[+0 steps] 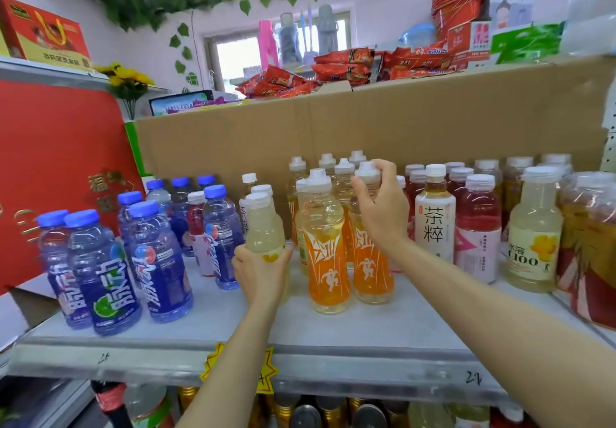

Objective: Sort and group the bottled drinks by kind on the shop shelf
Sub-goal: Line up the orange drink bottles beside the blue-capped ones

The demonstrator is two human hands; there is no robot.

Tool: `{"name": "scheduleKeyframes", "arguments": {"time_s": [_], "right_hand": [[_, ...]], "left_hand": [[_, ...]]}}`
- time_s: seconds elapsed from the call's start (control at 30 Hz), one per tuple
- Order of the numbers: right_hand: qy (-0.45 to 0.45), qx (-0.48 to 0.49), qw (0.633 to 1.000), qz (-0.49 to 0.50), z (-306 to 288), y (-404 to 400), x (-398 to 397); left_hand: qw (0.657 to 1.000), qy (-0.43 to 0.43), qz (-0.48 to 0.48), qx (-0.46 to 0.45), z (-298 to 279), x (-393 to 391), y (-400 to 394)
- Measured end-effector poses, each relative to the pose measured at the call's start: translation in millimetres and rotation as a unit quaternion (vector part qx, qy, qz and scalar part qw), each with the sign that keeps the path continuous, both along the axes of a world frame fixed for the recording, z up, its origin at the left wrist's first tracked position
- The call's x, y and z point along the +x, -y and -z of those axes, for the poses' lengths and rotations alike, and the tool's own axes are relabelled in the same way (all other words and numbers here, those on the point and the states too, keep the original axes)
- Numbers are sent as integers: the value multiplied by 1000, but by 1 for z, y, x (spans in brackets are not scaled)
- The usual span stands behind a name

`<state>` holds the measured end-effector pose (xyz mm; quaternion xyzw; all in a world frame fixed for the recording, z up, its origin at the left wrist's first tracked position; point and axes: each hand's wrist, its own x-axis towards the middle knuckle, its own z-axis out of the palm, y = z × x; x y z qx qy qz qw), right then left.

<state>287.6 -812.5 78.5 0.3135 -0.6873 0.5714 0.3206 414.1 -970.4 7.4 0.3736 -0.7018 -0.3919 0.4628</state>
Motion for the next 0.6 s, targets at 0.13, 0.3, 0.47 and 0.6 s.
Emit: {"name": "scheduleKeyframes", "arguments": {"time_s": [0.13, 0.3, 0.47, 0.6], "right_hand": [[-5, 21, 1000, 4, -1, 2, -3], [-9, 56, 998, 17, -3, 0, -2], [20, 47, 998, -23, 1, -10, 7], [18, 13, 1000, 1, -2, -22, 29]], "left_hand": [[999, -19, 42, 17, -2, 1, 8], [987, -145, 68, 3, -23, 31, -2], [972, -204, 115, -1, -47, 63, -29], [955, -221, 198, 29, -59, 79, -56]]}}
